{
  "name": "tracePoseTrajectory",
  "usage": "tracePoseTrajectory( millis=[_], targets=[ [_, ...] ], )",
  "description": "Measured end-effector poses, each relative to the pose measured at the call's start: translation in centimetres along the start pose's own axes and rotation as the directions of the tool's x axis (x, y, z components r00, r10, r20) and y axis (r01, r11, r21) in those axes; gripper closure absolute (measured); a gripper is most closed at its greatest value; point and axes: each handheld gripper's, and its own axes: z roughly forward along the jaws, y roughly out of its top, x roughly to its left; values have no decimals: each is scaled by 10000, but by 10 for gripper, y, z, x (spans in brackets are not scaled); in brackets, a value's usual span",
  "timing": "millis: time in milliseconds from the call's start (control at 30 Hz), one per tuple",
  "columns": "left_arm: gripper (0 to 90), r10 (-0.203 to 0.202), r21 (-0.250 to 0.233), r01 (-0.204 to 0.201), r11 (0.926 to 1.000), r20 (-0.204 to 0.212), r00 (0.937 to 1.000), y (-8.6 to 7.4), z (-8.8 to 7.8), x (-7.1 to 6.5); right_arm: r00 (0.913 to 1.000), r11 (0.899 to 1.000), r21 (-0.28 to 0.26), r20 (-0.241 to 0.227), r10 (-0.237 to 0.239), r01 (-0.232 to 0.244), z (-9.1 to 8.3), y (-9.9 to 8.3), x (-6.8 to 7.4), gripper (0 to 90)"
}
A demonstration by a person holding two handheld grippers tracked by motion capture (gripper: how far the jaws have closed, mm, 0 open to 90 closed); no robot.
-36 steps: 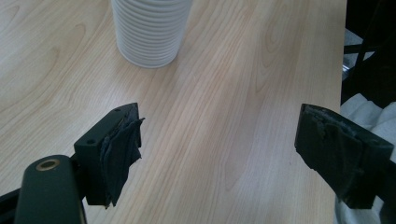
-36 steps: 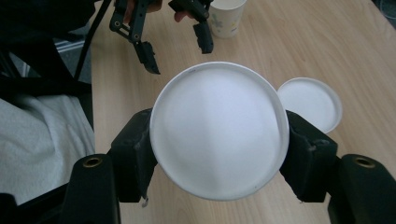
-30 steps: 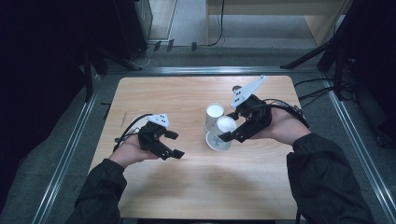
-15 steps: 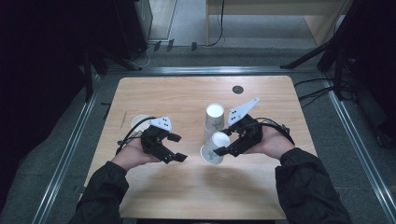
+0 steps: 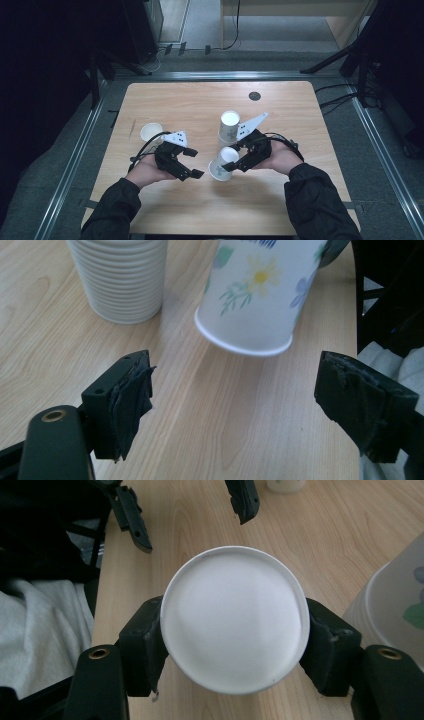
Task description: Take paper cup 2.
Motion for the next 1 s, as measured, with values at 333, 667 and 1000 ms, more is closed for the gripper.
tracePoseTrajectory(
  millis=[333, 667, 1000],
  targets=[
    [162, 326, -109, -320, 9994, 524, 9981, 5, 17, 0, 9998, 9995, -297, -166, -103, 98, 4, -4, 3, 353],
    [212, 736, -113, -728, 9973, 1047, 9918, 11, 29, -1, 9988, 9971, -709, -435, 228, -259, 6, -6, 4, 353],
    [220, 740, -73, -738, 9973, 1481, 9862, 14, 39, 1, 9963, 9941, -970, -756, 416, -488, 8, -7, 5, 353]
  ],
)
